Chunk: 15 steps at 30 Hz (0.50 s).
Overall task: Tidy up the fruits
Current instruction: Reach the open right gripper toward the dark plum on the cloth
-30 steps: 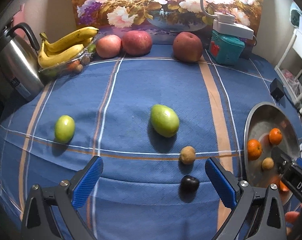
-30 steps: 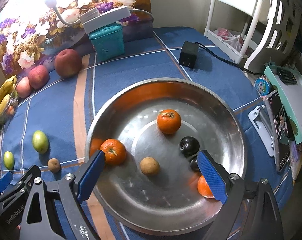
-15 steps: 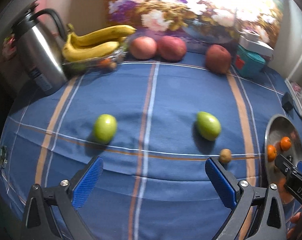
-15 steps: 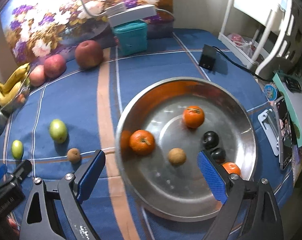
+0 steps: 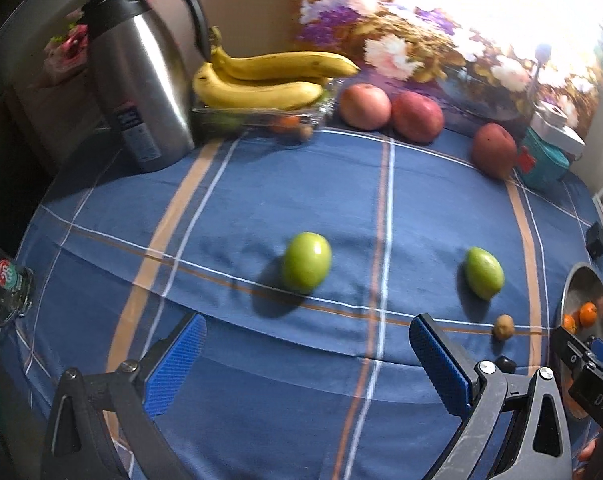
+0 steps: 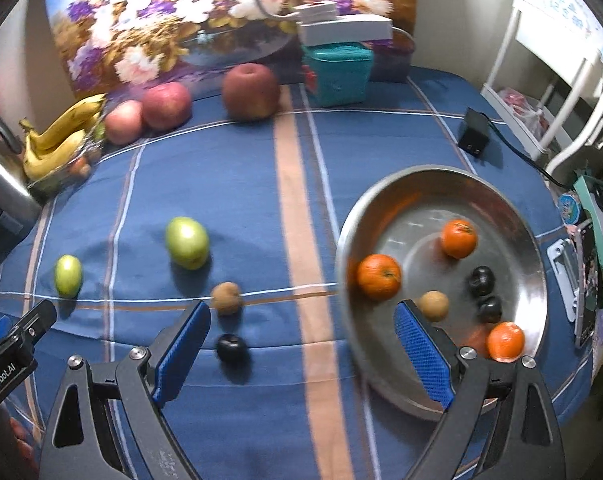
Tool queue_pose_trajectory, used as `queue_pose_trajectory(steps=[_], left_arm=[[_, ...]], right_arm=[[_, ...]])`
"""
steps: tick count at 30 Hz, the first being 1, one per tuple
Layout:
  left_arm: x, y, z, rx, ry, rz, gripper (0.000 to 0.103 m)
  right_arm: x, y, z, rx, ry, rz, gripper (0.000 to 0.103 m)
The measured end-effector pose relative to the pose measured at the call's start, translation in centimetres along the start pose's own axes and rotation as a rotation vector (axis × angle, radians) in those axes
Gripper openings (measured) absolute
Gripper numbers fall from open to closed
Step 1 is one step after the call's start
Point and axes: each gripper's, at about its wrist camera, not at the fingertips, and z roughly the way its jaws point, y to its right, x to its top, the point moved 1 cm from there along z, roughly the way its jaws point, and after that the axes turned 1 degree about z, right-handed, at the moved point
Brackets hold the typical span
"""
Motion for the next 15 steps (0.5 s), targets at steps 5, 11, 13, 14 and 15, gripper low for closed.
queue_pose_trajectory(steps=[5,11,13,14,15], left_arm=[[0.2,-1.5,-0.2,-0.005,0.011,-0.020,0.103],[0.3,-2.0,0.1,-0.023,0.015,-0.032,0.103],[0.3,-1.8,0.3,-0.027,0.012,-0.027,0.103],[0.3,-1.6,0.4,-0.027,0.011,-0.022,0.103],[0.3,-1.5,0.5,-0.028,0.009,-0.019,0.103]], right_arm=[[-0.1,-1.9,-0.1,0.023,-0.008,-0.016,0.093],[-0.2,-3.7,-0.1,0.051,-0.009,-0.031,0.093],[-0.2,-4.1,0.0,0.051,-0.013,-0.036,0.093],[-0.2,-4.2,0.2,0.051,-0.017,-0.038,0.093],[-0.2,-4.3,0.3,0.051,-0.020,-0.039,0.093]])
